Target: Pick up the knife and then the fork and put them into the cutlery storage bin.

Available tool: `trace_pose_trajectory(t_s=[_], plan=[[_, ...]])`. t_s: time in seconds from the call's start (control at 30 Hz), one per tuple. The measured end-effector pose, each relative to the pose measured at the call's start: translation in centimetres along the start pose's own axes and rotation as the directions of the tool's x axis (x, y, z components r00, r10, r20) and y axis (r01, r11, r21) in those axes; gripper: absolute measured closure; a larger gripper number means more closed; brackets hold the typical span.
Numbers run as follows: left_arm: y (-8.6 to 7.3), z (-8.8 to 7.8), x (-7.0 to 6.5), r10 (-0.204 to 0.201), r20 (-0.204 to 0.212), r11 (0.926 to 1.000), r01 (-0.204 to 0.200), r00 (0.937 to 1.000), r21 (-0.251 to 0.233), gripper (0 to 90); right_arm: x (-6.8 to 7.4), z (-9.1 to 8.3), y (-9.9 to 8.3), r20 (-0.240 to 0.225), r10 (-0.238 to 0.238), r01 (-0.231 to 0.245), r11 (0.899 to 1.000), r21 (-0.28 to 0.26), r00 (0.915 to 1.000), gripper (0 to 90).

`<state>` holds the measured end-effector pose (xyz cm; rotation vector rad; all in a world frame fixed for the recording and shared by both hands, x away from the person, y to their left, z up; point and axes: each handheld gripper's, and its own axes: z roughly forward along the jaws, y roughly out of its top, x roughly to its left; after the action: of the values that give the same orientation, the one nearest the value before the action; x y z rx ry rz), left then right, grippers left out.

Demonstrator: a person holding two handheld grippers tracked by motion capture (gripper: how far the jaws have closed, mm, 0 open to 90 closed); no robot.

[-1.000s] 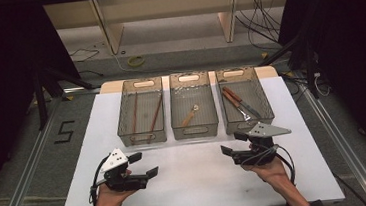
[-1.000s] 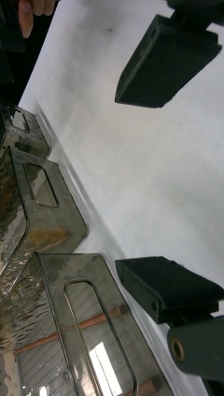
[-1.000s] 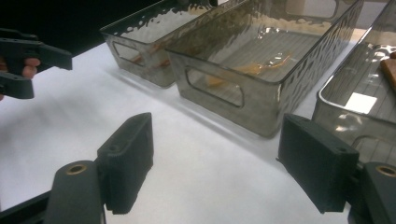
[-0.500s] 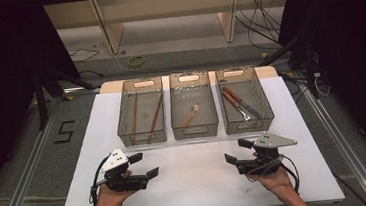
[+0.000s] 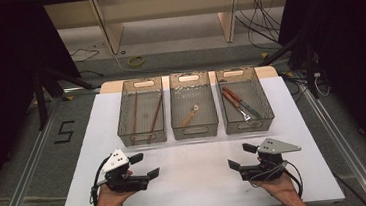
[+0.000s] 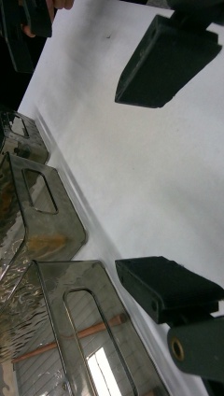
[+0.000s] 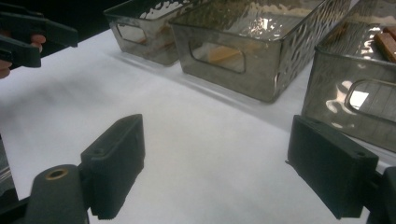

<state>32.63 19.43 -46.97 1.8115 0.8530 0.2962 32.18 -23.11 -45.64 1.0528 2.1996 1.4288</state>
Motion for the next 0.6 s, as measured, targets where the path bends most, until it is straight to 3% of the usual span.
trace_pose_trajectory(t_s=[0.6], plan=[[0.02, 0.0, 0.03, 0.003, -0.002, 1.0, -0.003, 1.0, -0.002, 15.8, 0.09, -0.21, -0.08, 0.001, -0.001, 0.001, 1.0, 0.001, 1.0, 19.0]])
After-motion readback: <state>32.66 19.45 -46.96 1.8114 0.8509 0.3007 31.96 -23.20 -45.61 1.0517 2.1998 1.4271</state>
